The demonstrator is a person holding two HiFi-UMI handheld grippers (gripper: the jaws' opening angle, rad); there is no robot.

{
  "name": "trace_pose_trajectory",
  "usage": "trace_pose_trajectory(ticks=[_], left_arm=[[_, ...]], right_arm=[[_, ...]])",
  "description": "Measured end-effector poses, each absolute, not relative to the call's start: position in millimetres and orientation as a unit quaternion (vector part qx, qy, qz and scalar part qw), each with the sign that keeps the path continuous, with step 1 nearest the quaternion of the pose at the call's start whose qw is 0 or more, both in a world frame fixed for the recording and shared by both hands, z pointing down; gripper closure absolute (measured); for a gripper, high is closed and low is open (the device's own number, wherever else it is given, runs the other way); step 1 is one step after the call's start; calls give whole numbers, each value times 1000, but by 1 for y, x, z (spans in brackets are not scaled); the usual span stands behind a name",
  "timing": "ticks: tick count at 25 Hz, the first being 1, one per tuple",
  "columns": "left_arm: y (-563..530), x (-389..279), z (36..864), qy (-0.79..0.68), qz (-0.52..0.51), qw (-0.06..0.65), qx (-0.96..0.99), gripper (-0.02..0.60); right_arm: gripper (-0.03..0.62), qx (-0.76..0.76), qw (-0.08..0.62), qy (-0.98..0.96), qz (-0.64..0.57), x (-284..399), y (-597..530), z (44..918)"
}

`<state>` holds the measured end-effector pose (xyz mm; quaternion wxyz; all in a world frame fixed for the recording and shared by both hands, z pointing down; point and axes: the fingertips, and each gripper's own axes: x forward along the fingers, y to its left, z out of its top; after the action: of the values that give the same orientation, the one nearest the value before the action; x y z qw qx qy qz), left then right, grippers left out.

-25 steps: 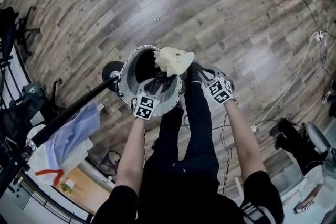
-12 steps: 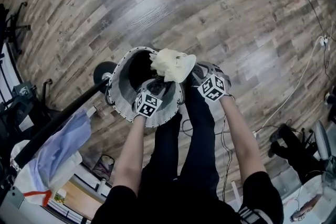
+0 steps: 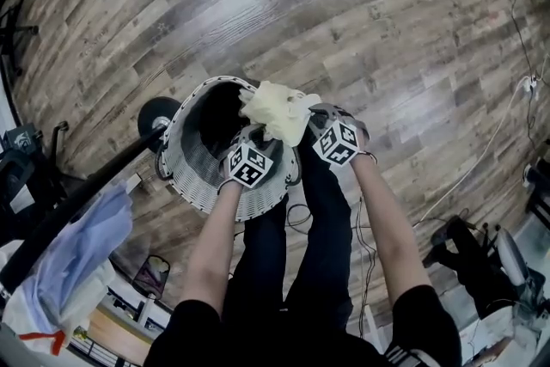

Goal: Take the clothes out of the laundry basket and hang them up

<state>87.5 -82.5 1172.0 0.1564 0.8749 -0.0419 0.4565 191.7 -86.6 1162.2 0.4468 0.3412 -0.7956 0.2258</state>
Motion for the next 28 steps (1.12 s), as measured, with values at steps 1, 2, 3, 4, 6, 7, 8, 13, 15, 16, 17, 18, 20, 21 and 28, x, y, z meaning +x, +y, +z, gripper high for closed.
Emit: trace_pose_trajectory(ticks=[1,2,3,4,6,7,8,13,15,16,17,18,20,21,28], left_arm=[[-82,91,1171,-39,454,153,877,426],[-82,92,1169,-38,454,151,877,496],[-82,92,1167,-38,455,152,877,551],[-82,90,1165,-39,457,157,874,555],[-83,81,1155,-48,463,167,869,557],[-85,74,1149,-56,465,170,867,557],[-89,65,1141,-66,467,171,865,557],[-112,27,1080,-117,460,177,862,557],[-121,20,1048,-128,457,167,864,557],[-126,18,1032,-135,454,161,866,557],[-132,16,1015,-143,449,157,868,557],[-137,14,998,-153,443,156,869,557],[-142,7,963,-172,432,157,871,557],[-145,2,945,-181,428,156,872,557],[-169,-31,824,-261,374,152,877,557]], right_arm=[[571,343,441,-797,231,191,-86,1160],[573,346,436,-796,238,191,-86,1159],[574,352,431,-793,246,192,-84,1157],[576,360,427,-789,255,195,-82,1153],[576,387,417,-778,268,204,-80,1141],[576,403,411,-771,273,209,-79,1133],[576,419,405,-764,277,214,-79,1123],[576,467,393,-743,275,222,-78,1057],[576,467,399,-745,260,213,-79,1027],[576,467,401,-746,253,210,-80,1012],[576,468,401,-748,247,206,-81,997],[576,469,400,-749,244,203,-82,981],[576,468,397,-751,243,196,-80,950],[576,468,396,-752,242,194,-79,934],[576,459,391,-775,188,173,-105,821]])
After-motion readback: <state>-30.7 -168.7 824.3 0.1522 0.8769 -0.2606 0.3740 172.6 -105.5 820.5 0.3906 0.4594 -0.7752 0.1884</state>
